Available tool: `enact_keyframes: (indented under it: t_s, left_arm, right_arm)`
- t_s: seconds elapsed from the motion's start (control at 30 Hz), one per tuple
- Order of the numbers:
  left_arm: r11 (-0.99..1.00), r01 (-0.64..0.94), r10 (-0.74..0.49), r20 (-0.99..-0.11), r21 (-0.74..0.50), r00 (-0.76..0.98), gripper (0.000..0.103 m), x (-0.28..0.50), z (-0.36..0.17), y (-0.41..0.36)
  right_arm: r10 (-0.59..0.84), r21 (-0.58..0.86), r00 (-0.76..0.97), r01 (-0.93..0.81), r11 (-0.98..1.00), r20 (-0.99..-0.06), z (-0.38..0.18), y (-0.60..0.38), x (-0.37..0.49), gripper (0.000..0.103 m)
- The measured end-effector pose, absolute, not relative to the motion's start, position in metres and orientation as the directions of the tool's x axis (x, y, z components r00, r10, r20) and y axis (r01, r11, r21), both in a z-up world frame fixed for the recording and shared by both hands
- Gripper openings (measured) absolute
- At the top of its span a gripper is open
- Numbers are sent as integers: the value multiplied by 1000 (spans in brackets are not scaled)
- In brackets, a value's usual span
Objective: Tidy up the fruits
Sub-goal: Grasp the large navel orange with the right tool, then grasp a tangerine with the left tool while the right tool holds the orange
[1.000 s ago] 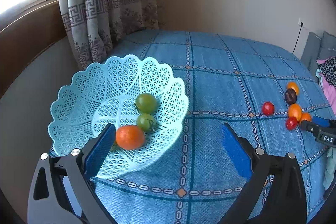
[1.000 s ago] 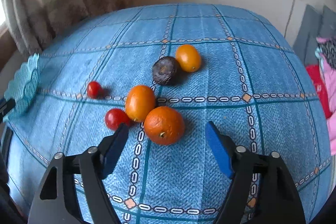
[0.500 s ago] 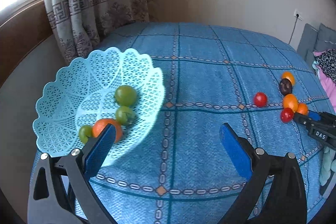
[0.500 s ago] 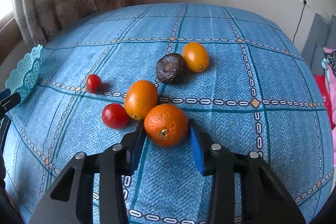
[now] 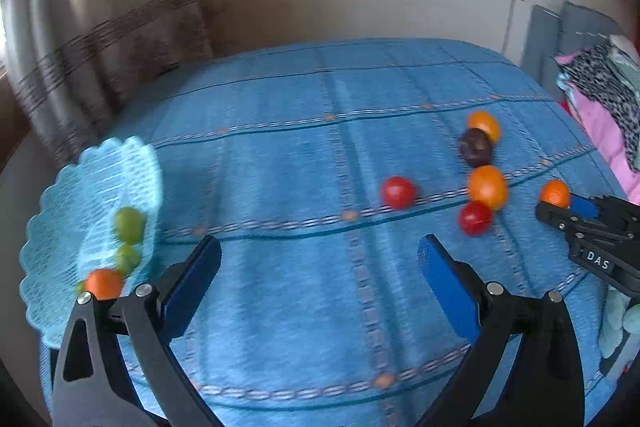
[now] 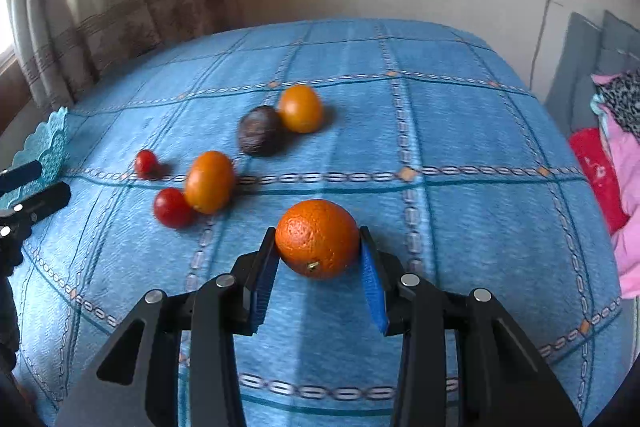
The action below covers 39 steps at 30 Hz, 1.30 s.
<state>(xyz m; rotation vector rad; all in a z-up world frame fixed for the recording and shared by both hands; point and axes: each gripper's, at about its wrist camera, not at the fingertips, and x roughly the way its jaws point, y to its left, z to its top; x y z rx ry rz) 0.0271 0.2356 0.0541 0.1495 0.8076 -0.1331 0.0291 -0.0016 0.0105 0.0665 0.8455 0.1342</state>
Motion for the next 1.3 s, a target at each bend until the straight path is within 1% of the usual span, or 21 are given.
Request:
enact_keyframes:
  t_s: [0.37, 0.47, 0.6, 0.83, 0.9, 0.97, 1.03, 1.07, 1.1, 1.13, 1.17, 1.3]
  left_arm:
    - [933, 359, -209, -754, 37, 623, 100, 53, 43, 161]
    - [911, 411, -256, -763, 14, 594, 98, 60, 38, 142]
    - [906, 423, -264, -784, -2, 562, 84, 75, 26, 127]
    - [897, 441, -276, -808, -22, 520, 74, 92, 9, 106]
    - [894, 447, -277, -818, -27, 504, 67, 94, 2, 101]
    - [895, 445, -264, -817, -10, 513, 65, 95, 0, 99]
    - [895, 446, -262, -813, -4, 519, 57, 94, 0, 97]
    - [895, 446, -264, -813, -5, 519, 52, 94, 0, 96]
    - [895, 447, -267, -813, -9, 517, 45, 93, 1, 96]
    - [893, 450, -274, -813, -16, 514, 42, 92, 2, 96]
    - [891, 453, -281, -813, -23, 510, 37, 91, 3, 96]
    - [899, 438, -279, -807, -29, 521, 36, 83, 6, 101]
  right_arm:
    - [175, 209, 675, -31, 978, -717, 12, -33, 22, 39]
    - [184, 234, 671, -17, 972, -718, 12, -37, 21, 40]
    - [195, 259, 665, -2, 966, -721, 12, -42, 20, 39]
    - [202, 268, 663, -1, 963, -721, 11, -41, 24, 39]
    - [201, 267, 663, -1, 964, -721, 10, -41, 24, 40]
    - [201, 267, 663, -1, 964, -722, 10, -40, 25, 40]
    - [201, 267, 663, -1, 964, -722, 10, -40, 25, 40]
    - [200, 267, 663, -1, 964, -722, 10, -40, 25, 40]
    - [200, 267, 663, -1, 964, -722, 10, -40, 25, 40]
    - [200, 267, 663, -1, 964, -722, 10, -40, 25, 40]
    - [200, 267, 663, -1, 964, -722, 10, -40, 25, 40]
    - [200, 266, 663, -1, 964, -722, 10, -40, 25, 40]
